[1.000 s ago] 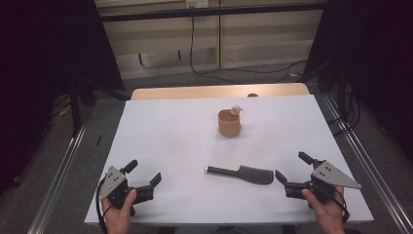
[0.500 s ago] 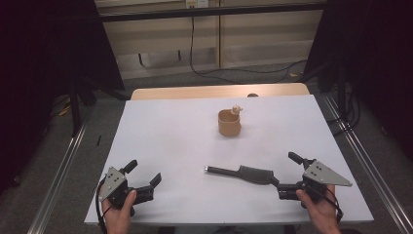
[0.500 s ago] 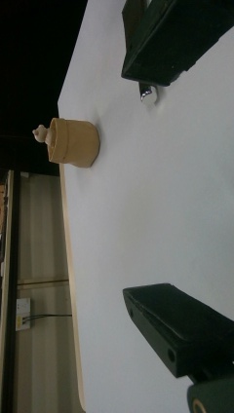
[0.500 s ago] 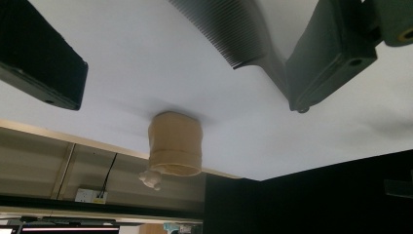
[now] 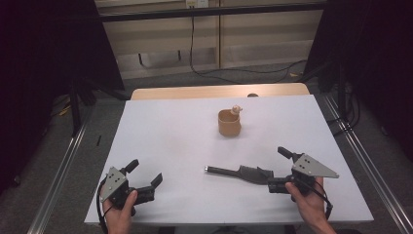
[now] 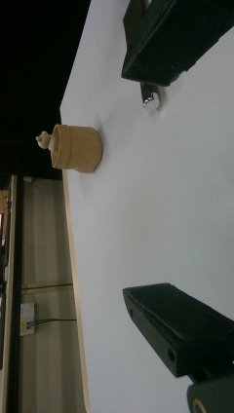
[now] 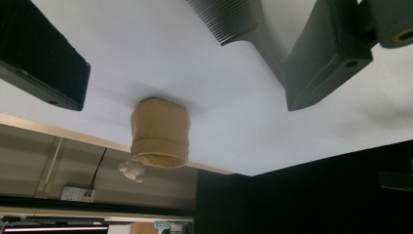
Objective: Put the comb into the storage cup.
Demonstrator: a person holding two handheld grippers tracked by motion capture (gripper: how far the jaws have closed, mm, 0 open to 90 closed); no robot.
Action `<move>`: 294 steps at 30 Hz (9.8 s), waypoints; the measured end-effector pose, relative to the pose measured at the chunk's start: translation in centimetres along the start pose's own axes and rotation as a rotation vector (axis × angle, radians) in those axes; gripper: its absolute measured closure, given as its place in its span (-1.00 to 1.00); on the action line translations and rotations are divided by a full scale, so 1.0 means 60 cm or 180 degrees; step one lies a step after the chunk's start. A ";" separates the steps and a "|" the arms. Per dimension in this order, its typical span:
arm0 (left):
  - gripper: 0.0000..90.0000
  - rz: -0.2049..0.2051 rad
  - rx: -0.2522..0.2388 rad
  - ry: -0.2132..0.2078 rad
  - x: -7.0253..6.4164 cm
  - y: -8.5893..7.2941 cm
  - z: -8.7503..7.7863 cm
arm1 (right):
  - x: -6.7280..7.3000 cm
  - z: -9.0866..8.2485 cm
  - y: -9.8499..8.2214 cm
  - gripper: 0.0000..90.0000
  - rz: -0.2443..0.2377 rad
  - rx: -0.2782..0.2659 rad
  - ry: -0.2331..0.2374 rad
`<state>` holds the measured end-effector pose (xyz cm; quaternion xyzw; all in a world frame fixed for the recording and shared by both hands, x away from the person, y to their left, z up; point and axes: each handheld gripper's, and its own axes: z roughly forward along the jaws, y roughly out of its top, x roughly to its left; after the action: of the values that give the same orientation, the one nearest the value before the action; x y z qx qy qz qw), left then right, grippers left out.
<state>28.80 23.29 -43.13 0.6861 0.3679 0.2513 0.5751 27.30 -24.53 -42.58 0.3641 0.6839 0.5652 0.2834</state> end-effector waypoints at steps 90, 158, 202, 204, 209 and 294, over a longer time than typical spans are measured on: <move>-0.95 0.0102 0.0083 -0.0046 -0.003 0.000 0.010 | 0.042 0.180 0.074 1.00 0.0131 0.1156 0.1406; -0.95 0.0100 0.0114 -0.0046 -0.003 0.000 0.010 | 0.078 0.245 0.016 1.00 0.0075 0.1960 0.1475; -0.95 0.0110 0.0099 -0.0053 -0.002 0.001 0.009 | 0.075 0.259 0.012 1.00 0.0045 0.1865 0.1057; -0.95 0.0102 0.0106 -0.0045 -0.002 0.001 0.009 | 0.073 0.260 0.011 1.00 0.0073 0.1870 0.1072; -0.95 0.0111 0.0102 -0.0049 -0.001 0.001 0.009 | 0.073 0.264 0.006 1.00 0.0071 0.1878 0.1082; -0.94 0.0092 0.0165 -0.0080 0.000 -0.001 0.013 | 0.000 0.208 0.063 -0.63 -0.0113 0.1880 0.0905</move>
<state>29.36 22.82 -43.33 0.7091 0.3571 0.2413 0.5581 37.95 -17.08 -41.40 0.3360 0.8572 0.3826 0.0771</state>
